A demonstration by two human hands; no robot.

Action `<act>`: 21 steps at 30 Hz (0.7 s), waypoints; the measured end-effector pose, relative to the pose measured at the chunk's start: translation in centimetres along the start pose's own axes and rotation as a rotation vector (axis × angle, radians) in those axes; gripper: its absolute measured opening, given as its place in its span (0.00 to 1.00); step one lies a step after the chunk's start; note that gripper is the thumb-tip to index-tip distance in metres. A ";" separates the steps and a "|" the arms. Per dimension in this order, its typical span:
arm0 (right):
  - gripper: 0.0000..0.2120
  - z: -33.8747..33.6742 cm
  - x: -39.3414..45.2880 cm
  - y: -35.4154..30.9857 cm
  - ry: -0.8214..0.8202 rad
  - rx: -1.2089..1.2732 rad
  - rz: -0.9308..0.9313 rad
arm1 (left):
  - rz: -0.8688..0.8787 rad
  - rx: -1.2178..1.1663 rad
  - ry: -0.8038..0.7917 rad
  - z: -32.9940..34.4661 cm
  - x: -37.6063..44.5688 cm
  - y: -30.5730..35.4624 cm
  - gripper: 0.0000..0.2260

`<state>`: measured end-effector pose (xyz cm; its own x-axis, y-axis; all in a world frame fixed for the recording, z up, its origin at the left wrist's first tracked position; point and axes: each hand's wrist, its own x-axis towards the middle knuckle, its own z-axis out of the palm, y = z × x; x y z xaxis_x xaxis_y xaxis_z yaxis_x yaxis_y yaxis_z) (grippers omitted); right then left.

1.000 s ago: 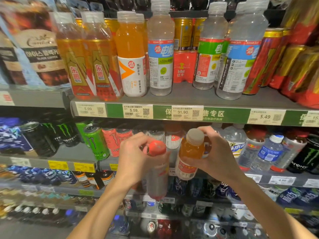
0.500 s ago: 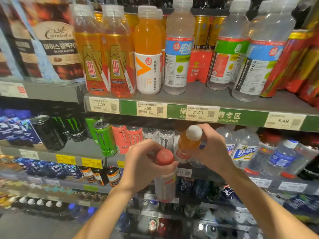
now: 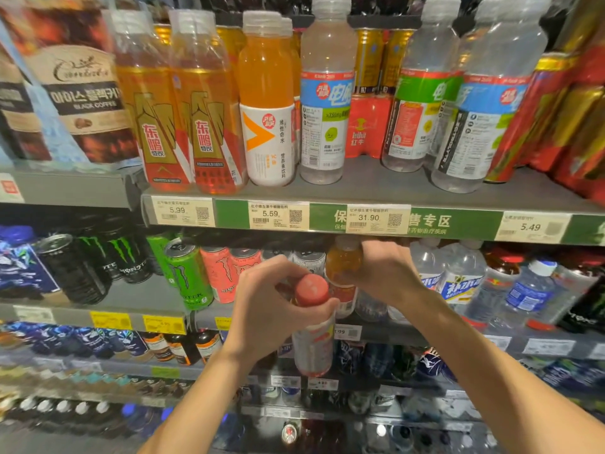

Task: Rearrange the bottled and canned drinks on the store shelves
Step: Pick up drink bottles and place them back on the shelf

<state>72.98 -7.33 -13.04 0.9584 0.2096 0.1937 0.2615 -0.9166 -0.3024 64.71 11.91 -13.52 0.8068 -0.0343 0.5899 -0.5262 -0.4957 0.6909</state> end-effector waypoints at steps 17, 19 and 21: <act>0.24 0.6 -10.1 0.5 -0.122 0.919 -0.214 | 0.005 -0.188 0.025 1.4 2.4 4.0 0.12; 0.28 0.4 -10.8 0.3 -0.127 0.929 -0.154 | -0.019 -0.219 0.009 2.2 2.4 4.6 0.13; 0.29 -0.3 -11.6 0.5 -0.030 0.917 -0.049 | -0.022 -0.230 -0.046 3.2 2.6 5.6 0.12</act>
<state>61.97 -10.37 -15.17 0.9431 0.2615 0.2055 0.2778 -0.2797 -0.9190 64.70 6.24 -9.47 0.8273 -0.0677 0.5576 -0.5515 -0.2862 0.7835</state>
